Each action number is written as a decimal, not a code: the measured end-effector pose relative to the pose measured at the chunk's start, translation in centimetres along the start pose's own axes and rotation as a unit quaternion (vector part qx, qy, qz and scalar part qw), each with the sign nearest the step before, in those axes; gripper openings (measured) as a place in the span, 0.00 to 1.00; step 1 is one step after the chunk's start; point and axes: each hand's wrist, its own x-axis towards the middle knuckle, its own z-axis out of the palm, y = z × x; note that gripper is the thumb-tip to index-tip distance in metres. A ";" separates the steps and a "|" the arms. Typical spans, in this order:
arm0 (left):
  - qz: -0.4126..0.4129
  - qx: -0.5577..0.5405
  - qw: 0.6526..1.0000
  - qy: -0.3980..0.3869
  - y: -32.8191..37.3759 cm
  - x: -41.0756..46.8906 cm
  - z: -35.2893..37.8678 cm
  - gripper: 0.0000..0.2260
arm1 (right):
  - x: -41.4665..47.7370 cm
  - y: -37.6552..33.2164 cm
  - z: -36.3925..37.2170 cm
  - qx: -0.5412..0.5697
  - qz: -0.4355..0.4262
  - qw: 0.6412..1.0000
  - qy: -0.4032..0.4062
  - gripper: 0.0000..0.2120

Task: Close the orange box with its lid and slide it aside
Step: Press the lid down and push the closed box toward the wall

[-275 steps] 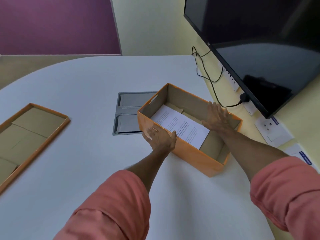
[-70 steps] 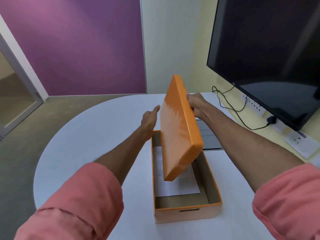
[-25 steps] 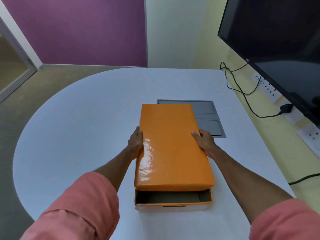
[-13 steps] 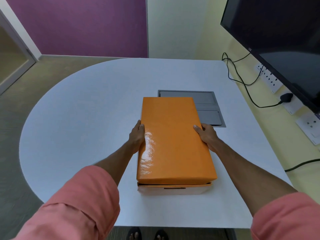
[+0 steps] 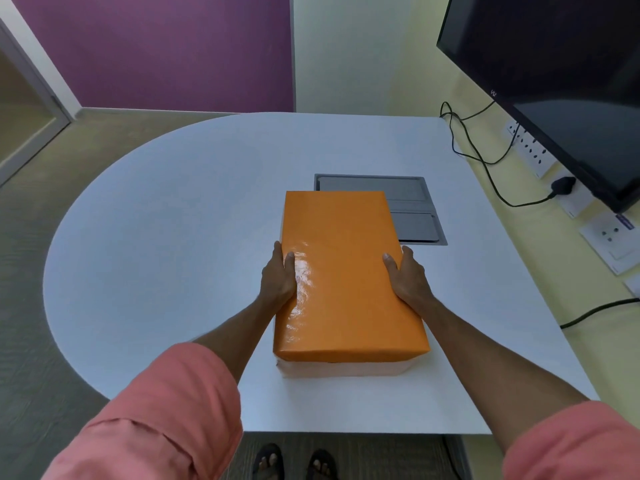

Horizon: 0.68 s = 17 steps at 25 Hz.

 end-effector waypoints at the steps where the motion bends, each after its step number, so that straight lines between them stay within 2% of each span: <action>1: 0.002 0.006 1.000 0.006 -0.2 -0.1 0.2 0.24 | -0.1 0.2 0.2 -0.019 -0.005 1.000 0.003 0.28; 8: 0.009 0.040 0.999 0.025 -1.5 0.4 0.9 0.25 | -0.4 1.2 1.6 -0.065 -0.023 0.997 0.034 0.27; 17: 0.021 0.024 0.999 0.024 -2.3 0.6 1.0 0.24 | 0.0 1.7 2.2 -0.082 -0.029 0.995 0.054 0.26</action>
